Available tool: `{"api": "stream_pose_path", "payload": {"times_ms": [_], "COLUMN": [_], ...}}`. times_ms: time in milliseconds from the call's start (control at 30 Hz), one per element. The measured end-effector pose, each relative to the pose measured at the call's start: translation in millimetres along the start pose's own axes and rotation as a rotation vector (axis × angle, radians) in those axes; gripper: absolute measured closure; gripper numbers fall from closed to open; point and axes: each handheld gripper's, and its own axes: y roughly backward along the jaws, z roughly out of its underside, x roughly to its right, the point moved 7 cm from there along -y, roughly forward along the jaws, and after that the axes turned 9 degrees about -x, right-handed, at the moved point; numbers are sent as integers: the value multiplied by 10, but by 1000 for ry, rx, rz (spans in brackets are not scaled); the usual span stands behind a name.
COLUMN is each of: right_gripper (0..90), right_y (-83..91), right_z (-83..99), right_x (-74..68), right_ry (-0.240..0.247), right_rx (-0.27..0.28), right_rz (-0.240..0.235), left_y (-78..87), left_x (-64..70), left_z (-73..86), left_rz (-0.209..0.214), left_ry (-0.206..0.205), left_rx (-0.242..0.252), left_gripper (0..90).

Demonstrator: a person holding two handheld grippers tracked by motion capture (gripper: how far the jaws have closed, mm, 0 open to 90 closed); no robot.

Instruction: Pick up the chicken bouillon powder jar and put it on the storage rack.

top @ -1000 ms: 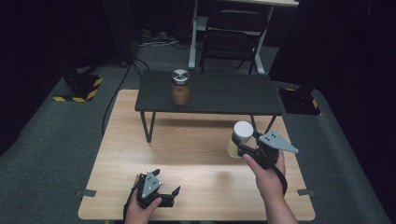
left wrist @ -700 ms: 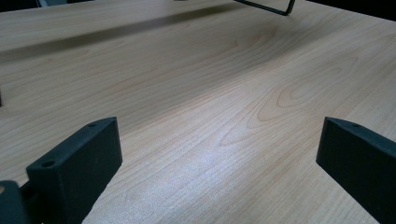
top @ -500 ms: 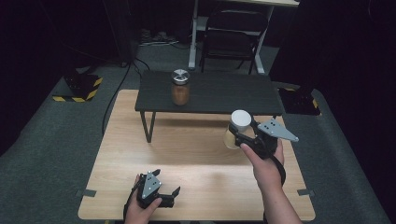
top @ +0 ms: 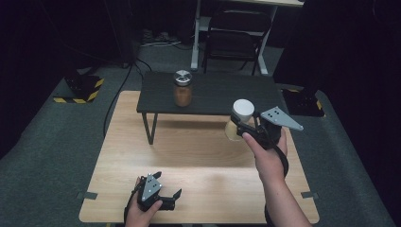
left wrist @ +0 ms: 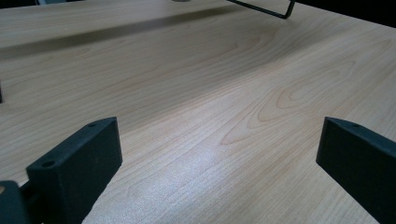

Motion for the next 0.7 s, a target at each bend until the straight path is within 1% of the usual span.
{"api": "stream_pose_path", "payload": {"times_ms": [133, 367, 567, 700], "right_gripper": [335, 335, 335, 335], "right_y": [-29, -92, -123, -184], "right_z": [-55, -230, -311, -389], "right_x": [19, 59, 76, 98], "right_ry": [-5, -4, -2, -4], "right_rx": [0, 5, 10, 10], "right_rz": [4, 25, 33, 44], "left_y": [3, 8, 10, 10], "left_x": [0, -2, -6, -7], "left_z": [2, 4, 6, 7], "left_rz": [0, 0, 4, 5], "left_ry": [-2, -4, -6, -4], "left_rx": [0, -1, 1, 2], "left_gripper": [5, 5, 5, 5]}}
